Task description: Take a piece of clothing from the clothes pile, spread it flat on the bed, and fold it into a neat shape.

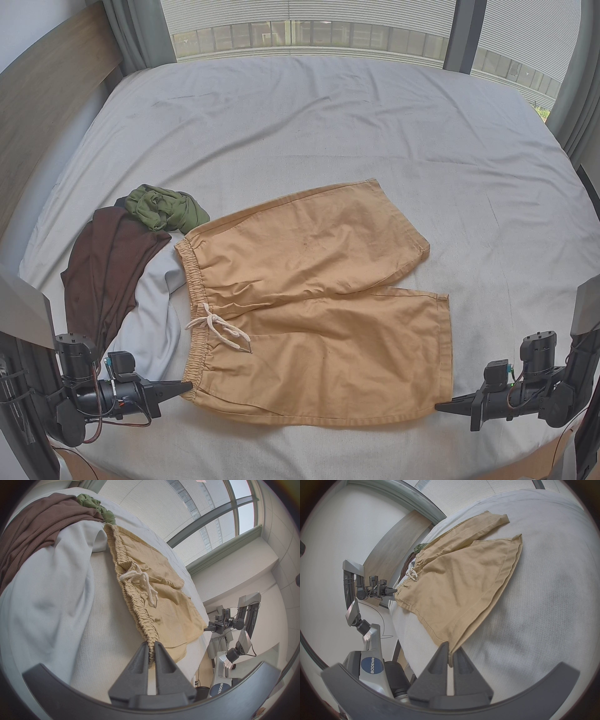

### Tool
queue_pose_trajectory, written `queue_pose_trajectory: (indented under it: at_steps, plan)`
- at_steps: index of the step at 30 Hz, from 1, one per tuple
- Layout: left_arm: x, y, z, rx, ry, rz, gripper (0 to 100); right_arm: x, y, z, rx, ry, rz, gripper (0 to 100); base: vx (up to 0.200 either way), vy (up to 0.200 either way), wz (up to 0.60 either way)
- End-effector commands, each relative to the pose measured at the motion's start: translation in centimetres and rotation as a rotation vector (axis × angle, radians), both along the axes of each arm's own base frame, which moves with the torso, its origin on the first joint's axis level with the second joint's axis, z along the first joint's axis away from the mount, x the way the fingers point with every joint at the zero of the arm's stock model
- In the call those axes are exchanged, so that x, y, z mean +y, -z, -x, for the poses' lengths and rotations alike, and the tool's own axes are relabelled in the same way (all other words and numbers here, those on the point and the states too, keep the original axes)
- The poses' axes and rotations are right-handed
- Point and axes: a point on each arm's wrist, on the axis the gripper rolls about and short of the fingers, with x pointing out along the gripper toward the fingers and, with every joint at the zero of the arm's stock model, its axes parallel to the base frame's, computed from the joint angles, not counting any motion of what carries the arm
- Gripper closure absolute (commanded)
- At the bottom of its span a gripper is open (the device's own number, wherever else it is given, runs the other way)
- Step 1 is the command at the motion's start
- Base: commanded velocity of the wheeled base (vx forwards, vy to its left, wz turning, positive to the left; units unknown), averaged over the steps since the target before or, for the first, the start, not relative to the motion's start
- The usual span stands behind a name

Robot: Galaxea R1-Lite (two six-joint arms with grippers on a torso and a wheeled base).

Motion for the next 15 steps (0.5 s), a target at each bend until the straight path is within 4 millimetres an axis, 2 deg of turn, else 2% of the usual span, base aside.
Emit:
queue_pose_trajectory:
  at_steps: [1,9,15]
  plan:
    - [0.3,0.1,0.6,0.015,-0.004,-0.012,100,-0.1,-0.6,0.6,-0.018,-0.005,0.006,100,0.0,0.0,0.0]
    - [0.6,-0.1,0.7,-0.018,0.037,-0.005,100,-0.4,-1.0,0.2,-0.077,-0.028,-0.019,100,0.0,0.0,0.0]
    - [0.5,-2.3,-0.4,-0.134,0.037,0.029,100,-0.2,-2.5,-0.9,-0.204,-0.023,-0.102,100,0.0,0.0,0.0]
